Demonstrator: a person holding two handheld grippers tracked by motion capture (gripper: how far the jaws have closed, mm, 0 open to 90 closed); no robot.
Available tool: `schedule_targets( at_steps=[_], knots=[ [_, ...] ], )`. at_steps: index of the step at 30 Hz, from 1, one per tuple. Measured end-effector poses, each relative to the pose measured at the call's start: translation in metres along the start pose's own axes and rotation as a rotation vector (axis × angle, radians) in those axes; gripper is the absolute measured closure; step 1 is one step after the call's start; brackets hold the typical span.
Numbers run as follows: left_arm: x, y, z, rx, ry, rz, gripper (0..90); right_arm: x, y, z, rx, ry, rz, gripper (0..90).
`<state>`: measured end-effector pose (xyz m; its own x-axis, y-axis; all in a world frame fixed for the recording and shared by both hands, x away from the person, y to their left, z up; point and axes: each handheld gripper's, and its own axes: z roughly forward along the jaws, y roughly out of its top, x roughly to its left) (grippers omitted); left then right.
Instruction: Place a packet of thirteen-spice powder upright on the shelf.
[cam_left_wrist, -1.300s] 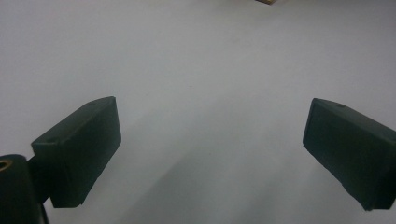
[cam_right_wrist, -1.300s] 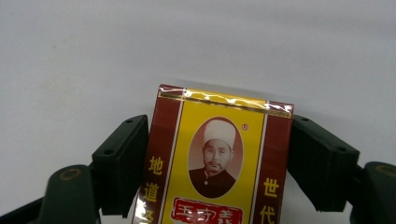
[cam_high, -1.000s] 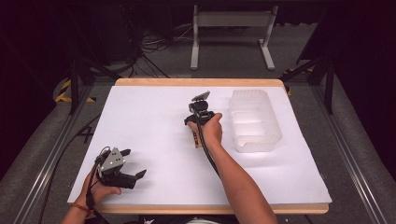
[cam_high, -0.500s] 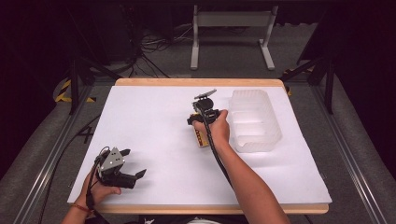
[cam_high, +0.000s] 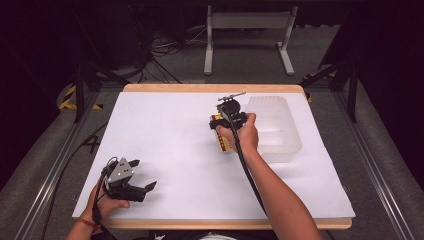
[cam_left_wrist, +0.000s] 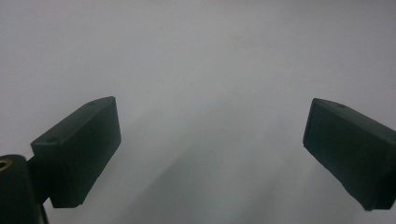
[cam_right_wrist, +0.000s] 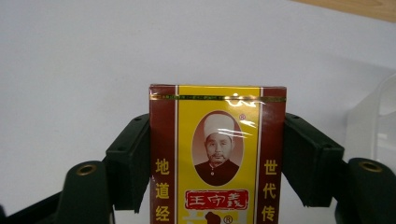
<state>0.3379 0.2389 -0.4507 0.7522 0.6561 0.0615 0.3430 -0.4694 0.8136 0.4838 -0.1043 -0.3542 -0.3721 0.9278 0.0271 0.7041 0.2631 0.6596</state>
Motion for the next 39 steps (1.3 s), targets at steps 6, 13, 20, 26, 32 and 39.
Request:
schedule_targets(
  at_steps=[6, 13, 20, 26, 32, 39],
  knots=[
    [0.0, 0.0, 0.001, 0.004, 0.003, 0.006, 4.8, -0.011, 0.004, -0.017, -0.071, 0.01, -0.018, 32.6],
    [0.0, 0.0, 0.001, 0.006, 0.003, 0.003, 4.8, -0.03, 0.009, -0.035, -0.122, 0.004, -0.047, 32.6],
    [-0.001, 0.0, 0.003, 0.014, -0.001, 0.006, 4.8, -0.054, 0.012, -0.042, -0.177, -0.059, -0.029, 32.6],
    [-0.001, 0.0, 0.003, 0.016, -0.002, 0.007, 4.8, -0.073, 0.009, -0.039, -0.199, -0.103, 0.004, 32.6],
    [-0.001, 0.0, 0.003, 0.019, -0.002, 0.005, 4.8, -0.088, 0.005, -0.033, -0.208, -0.112, 0.026, 32.6],
    [-0.001, -0.001, 0.003, 0.021, -0.002, 0.004, 4.8, -0.106, 0.001, -0.026, -0.212, -0.13, 0.064, 32.5]
  ],
)
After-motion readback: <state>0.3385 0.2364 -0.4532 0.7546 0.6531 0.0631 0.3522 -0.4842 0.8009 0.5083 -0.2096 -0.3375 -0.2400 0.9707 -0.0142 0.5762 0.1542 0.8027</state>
